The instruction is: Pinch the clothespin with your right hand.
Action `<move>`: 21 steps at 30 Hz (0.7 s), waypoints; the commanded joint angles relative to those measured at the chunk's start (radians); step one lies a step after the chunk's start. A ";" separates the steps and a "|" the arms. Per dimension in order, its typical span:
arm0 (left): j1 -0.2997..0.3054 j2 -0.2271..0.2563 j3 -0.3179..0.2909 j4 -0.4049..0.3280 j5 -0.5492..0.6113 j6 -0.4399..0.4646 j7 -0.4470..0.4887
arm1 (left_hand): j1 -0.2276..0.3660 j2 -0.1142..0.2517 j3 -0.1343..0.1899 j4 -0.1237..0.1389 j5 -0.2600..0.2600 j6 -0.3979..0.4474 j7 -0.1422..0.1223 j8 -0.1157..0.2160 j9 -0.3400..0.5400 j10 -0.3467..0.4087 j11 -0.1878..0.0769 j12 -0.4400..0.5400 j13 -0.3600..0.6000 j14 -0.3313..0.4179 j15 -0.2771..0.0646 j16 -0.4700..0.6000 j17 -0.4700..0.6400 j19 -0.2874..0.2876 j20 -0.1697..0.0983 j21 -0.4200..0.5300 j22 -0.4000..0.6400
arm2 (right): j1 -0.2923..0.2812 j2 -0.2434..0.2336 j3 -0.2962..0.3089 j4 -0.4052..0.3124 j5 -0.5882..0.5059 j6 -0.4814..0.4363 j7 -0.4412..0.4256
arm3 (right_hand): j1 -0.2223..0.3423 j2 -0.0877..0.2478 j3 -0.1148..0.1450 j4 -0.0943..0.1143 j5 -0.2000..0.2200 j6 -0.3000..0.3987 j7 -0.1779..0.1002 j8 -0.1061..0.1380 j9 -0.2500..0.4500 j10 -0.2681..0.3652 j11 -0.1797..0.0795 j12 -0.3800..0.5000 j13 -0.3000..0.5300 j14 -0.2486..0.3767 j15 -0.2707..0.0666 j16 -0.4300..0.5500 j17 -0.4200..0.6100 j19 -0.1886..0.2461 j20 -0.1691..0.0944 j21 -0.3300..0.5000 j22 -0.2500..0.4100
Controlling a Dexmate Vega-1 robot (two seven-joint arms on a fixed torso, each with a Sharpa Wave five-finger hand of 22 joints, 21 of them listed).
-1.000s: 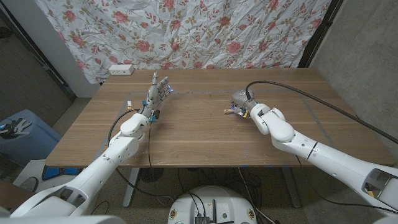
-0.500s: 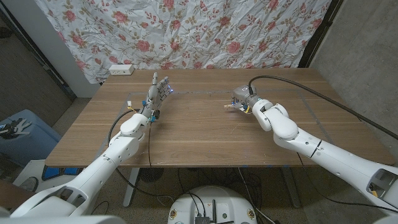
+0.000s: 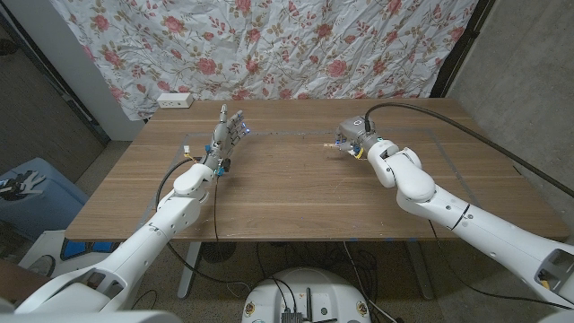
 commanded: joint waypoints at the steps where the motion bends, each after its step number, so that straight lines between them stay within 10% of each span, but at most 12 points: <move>1: 0.000 0.000 0.000 -0.001 0.000 0.000 0.000 | 0.001 0.006 0.001 0.006 0.008 0.000 -0.009 0.006 0.005 0.003 -0.006 0.006 0.002 0.009 -0.006 0.005 0.004 0.006 -0.001 0.007 0.002 | -0.046 0.016 0.048 -0.026 0.085 -0.042 -0.065 | -0.016 -0.002 -0.008 0.000 -0.002 0.010 0.004 -0.002 0.004 0.007 -0.002 0.001 0.004 0.003 -0.135 0.007 0.002 0.009 0.007 0.003 0.002; 21: 0.000 0.000 0.000 -0.001 0.000 0.000 0.000 | 0.001 0.006 0.001 0.006 0.008 0.000 -0.009 0.006 0.005 0.002 -0.008 0.006 0.002 0.008 -0.006 0.005 0.004 0.007 -0.002 0.007 0.002 | -0.095 0.040 0.101 -0.012 0.350 -0.078 -0.235 | -0.009 0.006 -0.011 -0.008 0.000 0.017 0.004 -0.006 0.004 0.012 -0.002 0.003 0.009 0.007 -0.144 0.014 0.006 0.018 0.007 0.005 0.002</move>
